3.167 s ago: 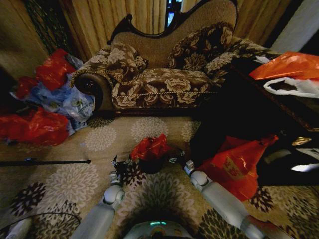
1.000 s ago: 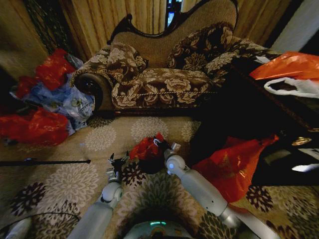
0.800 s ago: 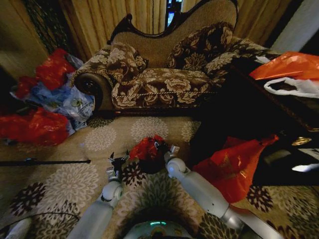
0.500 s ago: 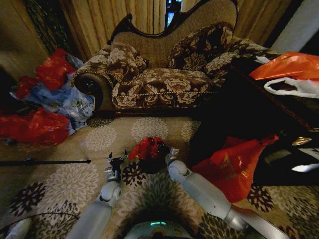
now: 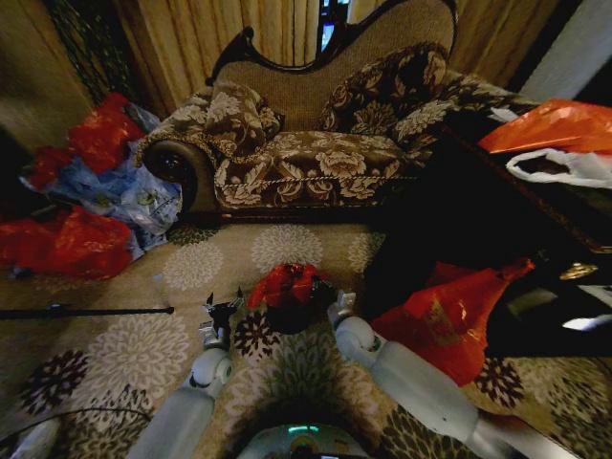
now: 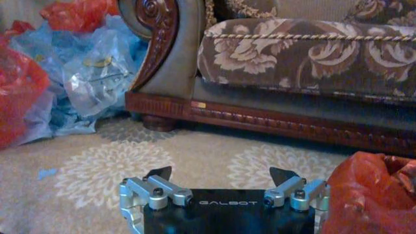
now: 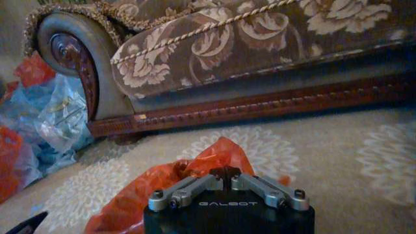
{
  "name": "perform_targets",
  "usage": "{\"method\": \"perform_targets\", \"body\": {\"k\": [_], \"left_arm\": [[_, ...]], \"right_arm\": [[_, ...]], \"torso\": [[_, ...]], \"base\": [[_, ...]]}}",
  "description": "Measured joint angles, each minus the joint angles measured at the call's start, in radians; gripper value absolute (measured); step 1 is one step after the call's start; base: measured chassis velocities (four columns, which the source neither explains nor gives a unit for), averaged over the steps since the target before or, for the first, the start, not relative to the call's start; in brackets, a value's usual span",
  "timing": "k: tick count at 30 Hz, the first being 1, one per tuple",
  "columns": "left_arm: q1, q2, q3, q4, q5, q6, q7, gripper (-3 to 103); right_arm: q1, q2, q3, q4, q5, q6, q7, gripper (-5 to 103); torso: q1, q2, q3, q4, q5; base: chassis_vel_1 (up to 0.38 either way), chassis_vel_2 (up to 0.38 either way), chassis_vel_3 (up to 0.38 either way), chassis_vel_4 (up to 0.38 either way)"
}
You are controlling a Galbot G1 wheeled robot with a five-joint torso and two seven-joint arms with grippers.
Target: Place a garbage bag over the trash bin.
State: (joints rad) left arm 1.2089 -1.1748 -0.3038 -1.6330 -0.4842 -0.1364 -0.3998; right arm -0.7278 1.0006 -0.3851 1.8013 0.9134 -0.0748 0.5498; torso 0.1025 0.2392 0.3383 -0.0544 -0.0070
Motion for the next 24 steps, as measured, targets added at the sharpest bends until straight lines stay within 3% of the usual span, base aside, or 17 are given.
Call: {"method": "perform_targets", "body": {"k": [4, 12, 19, 20, 24], "left_arm": [[-0.004, 0.003, 0.003, -0.005, 0.0, 0.003, -0.001, 100], [-0.007, 0.007, 0.016, -0.012, 0.0, 0.008, -0.008, 100], [-0.009, 0.003, 0.025, -0.008, 0.001, 0.009, -0.009, 100], [-0.009, -0.001, 0.029, -0.008, 0.003, 0.009, -0.009, 100], [-0.008, -0.001, 0.037, -0.012, 0.005, 0.009, -0.012, 100]], "right_arm": [[-0.064, -0.042, 0.011, 0.045, -0.007, -0.027, 0.033, 0], [-0.207, -0.024, 0.048, 0.045, -0.048, -0.06, 0.074, 0], [-0.245, 0.061, 0.036, -0.05, -0.088, -0.062, 0.039, 0], [-0.242, 0.101, 0.036, -0.113, -0.121, -0.05, 0.023, 0], [-0.247, 0.141, 0.044, -0.176, -0.165, -0.019, 0.017, 0]], "torso": [[0.0, 0.0, 0.0, -0.0001, -0.0002], [0.0, 0.0, 0.0, 0.0, -0.0001], [0.0, 0.0, 0.0, 0.0, -0.0004], [0.0, 0.0, 0.0, 0.0001, -0.0001], [0.0, 0.0, 0.0, 0.0003, 0.0001]], "base": [[0.0, 0.0, 0.0, 0.0], [0.0, 0.0, 0.0, 0.0], [0.0, 0.0, 0.0, 0.0], [0.0, 0.0, 0.0, 0.0], [0.0, 0.0, 0.0, 0.0]]}}
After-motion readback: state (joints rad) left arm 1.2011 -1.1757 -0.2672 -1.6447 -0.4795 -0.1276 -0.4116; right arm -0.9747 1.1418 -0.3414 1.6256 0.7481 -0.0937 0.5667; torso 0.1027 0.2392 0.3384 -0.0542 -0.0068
